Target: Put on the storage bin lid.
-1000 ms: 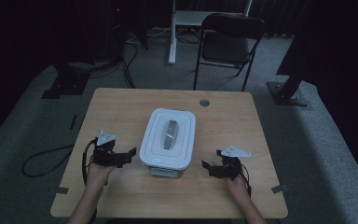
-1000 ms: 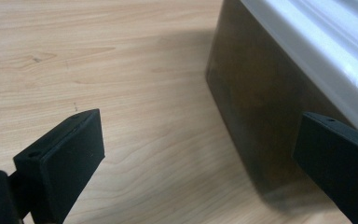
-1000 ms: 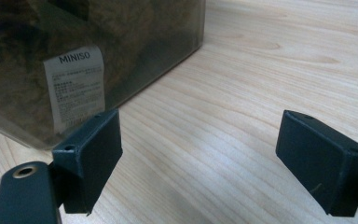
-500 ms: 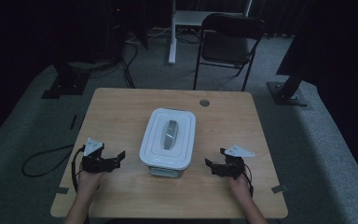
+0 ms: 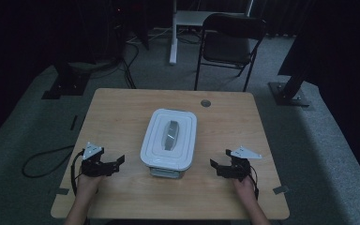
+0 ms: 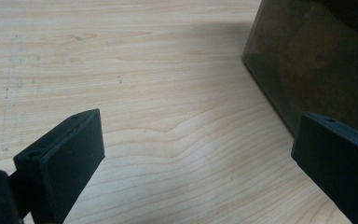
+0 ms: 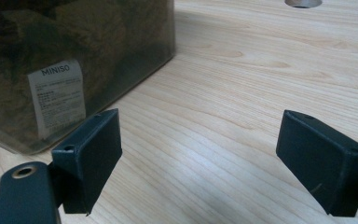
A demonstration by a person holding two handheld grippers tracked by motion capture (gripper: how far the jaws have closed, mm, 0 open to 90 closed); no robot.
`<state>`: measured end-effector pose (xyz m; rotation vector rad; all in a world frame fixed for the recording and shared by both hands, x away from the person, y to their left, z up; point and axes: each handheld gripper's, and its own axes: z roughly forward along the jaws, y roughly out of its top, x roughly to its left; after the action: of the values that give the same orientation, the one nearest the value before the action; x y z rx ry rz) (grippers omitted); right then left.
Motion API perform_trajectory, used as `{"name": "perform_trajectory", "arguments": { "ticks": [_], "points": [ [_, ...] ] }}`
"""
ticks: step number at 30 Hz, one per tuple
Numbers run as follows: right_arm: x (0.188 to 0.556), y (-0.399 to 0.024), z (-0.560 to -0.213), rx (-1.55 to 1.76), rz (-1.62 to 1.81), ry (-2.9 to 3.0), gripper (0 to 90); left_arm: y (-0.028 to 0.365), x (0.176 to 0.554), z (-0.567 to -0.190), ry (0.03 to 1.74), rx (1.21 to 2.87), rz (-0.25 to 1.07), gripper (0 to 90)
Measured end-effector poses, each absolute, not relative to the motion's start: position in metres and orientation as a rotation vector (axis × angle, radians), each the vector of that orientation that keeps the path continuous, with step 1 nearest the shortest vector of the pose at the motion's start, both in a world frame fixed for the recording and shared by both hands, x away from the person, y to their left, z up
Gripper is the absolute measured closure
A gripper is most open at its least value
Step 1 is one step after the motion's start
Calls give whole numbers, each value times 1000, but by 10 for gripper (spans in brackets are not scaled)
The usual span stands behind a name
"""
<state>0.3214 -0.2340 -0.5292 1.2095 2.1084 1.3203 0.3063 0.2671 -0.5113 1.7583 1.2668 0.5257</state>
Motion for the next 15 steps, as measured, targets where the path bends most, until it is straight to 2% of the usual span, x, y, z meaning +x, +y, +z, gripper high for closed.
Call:
{"name": "perform_trajectory", "arguments": {
  "ticks": [15],
  "points": [
    [313,-250,-531,1249,1312,2074,134,279,298,-522,1301,1766,568,34]
  ]
}}
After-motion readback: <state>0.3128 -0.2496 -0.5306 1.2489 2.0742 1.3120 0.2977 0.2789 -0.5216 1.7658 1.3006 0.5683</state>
